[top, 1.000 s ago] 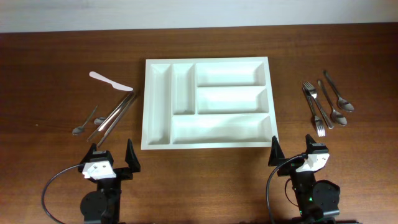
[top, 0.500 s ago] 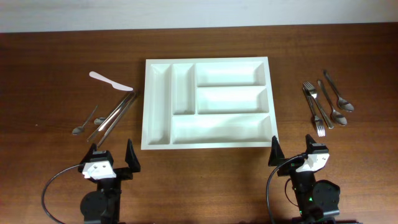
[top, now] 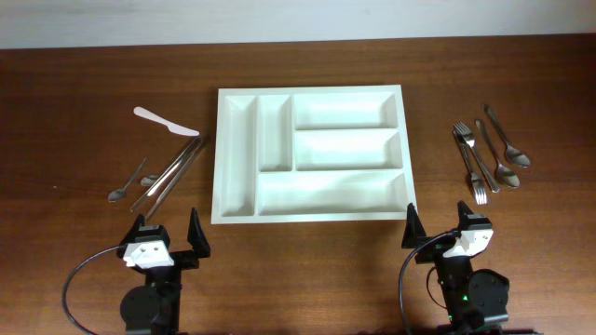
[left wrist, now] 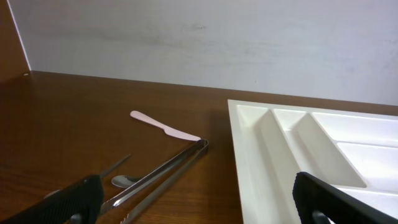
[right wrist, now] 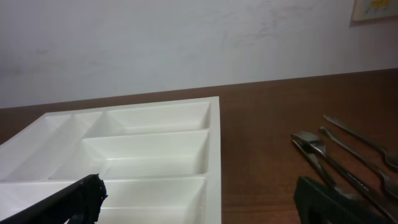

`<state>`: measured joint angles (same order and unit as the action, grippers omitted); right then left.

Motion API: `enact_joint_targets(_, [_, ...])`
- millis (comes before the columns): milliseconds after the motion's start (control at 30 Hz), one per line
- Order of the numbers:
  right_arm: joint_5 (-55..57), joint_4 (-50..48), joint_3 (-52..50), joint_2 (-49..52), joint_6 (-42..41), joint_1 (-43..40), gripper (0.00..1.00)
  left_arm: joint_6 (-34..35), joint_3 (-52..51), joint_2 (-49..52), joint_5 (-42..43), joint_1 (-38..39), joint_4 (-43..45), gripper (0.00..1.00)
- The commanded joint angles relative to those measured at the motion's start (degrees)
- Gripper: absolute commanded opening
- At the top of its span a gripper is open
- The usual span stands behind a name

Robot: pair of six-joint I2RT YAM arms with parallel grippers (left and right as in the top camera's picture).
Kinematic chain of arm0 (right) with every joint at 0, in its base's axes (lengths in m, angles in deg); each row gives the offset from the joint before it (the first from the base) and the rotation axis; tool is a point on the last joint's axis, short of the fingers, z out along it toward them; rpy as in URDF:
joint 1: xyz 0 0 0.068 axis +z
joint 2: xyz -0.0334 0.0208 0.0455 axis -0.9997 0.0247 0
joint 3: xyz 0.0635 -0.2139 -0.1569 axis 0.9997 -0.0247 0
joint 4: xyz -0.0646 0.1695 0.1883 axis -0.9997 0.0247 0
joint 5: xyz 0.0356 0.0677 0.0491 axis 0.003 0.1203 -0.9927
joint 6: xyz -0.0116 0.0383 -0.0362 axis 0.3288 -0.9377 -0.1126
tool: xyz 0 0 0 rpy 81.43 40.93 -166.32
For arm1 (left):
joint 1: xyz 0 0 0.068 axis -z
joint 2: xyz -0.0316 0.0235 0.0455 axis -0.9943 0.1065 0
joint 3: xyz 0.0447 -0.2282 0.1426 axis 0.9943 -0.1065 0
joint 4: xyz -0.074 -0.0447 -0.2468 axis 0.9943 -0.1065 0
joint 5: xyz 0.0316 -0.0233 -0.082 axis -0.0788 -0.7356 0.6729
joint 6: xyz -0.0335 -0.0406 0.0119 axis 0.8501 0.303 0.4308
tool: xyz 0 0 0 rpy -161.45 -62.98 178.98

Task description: Pack container

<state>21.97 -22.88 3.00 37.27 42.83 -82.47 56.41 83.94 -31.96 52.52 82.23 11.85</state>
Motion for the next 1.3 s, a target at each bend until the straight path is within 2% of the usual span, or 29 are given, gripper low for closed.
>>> enact_joint_targets(0, [-0.72, -0.02, -0.68, -0.61, 0.44, 0.57, 0.98, 0.28, -0.37, -0.33, 0.63, -0.28, 0.02, 0.99])
enact_joint_targets(933, [-0.94, -0.04, -0.37, -0.26, -1.11, 0.61, 0.99, 0.28, -0.37, -0.33, 0.63, -0.28, 0.02, 0.99])
enact_joint_targets(1100, [0.92, 1.38, 5.44, -0.09, -3.67, 0.61, 0.99, 0.31, -0.37, -0.33, 0.63, -0.28, 0.02, 0.99])
enact_joint_targets(1267, [8.02, 16.41, 20.41, 4.50, -0.63, 0.61, 0.99, 0.31, -0.37, -0.33, 0.66, -0.28, 0.02, 0.99])
